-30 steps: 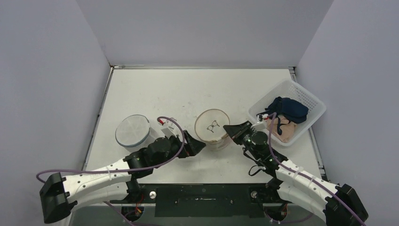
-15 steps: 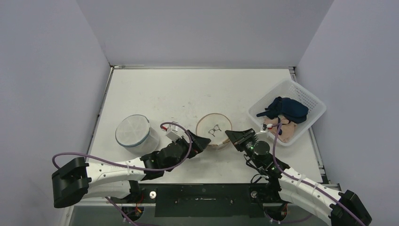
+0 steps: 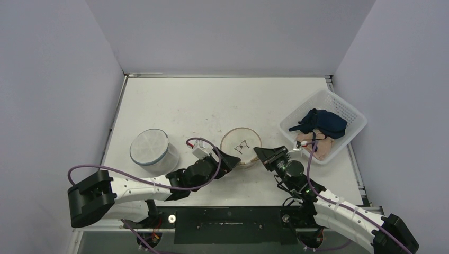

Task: Unzip the laundry bag and remove the bra
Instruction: Unzip the laundry bag at the center of the board.

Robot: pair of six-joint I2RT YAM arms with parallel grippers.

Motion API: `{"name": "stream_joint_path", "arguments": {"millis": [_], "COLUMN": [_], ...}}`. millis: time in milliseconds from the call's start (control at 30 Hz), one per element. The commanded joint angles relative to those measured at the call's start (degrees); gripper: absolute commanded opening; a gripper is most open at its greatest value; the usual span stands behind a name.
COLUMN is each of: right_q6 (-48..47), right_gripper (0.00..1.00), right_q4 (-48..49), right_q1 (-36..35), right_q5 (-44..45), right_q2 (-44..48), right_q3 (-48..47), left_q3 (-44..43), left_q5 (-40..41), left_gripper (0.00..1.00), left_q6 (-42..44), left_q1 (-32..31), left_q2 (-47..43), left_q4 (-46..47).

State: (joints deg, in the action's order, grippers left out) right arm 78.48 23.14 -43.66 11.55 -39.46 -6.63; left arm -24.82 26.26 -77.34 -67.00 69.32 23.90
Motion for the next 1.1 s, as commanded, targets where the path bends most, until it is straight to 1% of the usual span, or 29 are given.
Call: {"name": "stream_joint_path", "arguments": {"millis": [0, 100, 233, 367, 400, 433, 500, 567, 633, 700, 733, 800, 933, 1000, 1067], "right_q6": [-3.6, -5.5, -6.4, -6.5, -6.7, -7.1, -8.6, -11.7, -16.4, -22.1, -25.0, -31.1, -40.5, -43.4, -44.2], "right_gripper": [0.05, 0.05, 0.05, 0.06, 0.1, 0.17, 0.44, 0.69, 0.82, 0.89, 0.91, 0.92, 0.94, 0.99, 1.0], "right_q4": [4.1, 2.8, 0.9, 0.2, 0.2, -0.3, -2.8, -8.1, -15.4, -22.3, -27.2, -32.3, -40.8, -43.4, -45.0], "right_q1": [-0.6, -0.7, -0.7, -0.8, -0.7, -0.8, -0.8, -0.8, -0.8, -0.8, -0.8, -0.9, -0.9, -0.9, -0.9], "right_q5": [-0.9, -3.0, -4.1, -5.7, -5.9, -6.1, -6.2, -5.9, -5.0, -3.8, -3.4, -3.0, -2.4, -2.0, -0.6], "right_q2": [0.0, -0.4, 1.1, 1.0, 0.9, 1.1, 1.8, 3.5, 5.5, 7.4, 8.3, 9.6, 10.9, 11.7, 13.4], "right_q3": [-0.8, -1.9, -2.2, -2.4, -2.5, -2.7, -3.9, -6.3, -10.4, -14.1, -15.8, -18.9, -23.7, -24.6, -25.0], "left_q3": [-2.4, -3.2, -3.5, -3.5, -3.7, -3.8, -4.3, -5.2, -6.2, -7.7, -8.4, -9.8, -11.7, -12.1, -12.6], "left_q5": [-1.2, -2.1, -4.4, -7.0, -7.6, -7.9, -8.4, -8.5, -8.6, -9.4, -10.2, -12.4, -17.6, -19.7, -20.4], "left_gripper": [0.65, 0.56, 0.48, 0.31, 0.24, 0.19, 0.09, 0.02, 0.0, 0.0, 0.0, 0.0, 0.0, 0.0, 0.0], "left_q6": [0.8, 2.6, 3.6, 4.4, 4.8, 5.2, 6.4, 7.6, 9.6, 11.7, 12.6, 14.2, 16.3, 16.9, 16.7], "left_q1": [1.0, 2.3, 4.1, 5.7, 5.9, 6.0, 6.4, 6.7, 7.1, 7.9, 8.5, 10.0, 13.7, 15.2, 16.3], "left_q2": [0.6, 1.5, 2.8, 4.0, 4.2, 4.2, 3.6, 2.0, -0.5, -2.9, -3.9, -5.7, -8.9, -10.8, -12.8], "left_q4": [4.8, 5.1, 6.9, 9.5, 9.7, 9.6, 8.4, 5.1, 0.5, -5.2, -7.5, -11.9, -18.7, -21.1, -23.6]}}
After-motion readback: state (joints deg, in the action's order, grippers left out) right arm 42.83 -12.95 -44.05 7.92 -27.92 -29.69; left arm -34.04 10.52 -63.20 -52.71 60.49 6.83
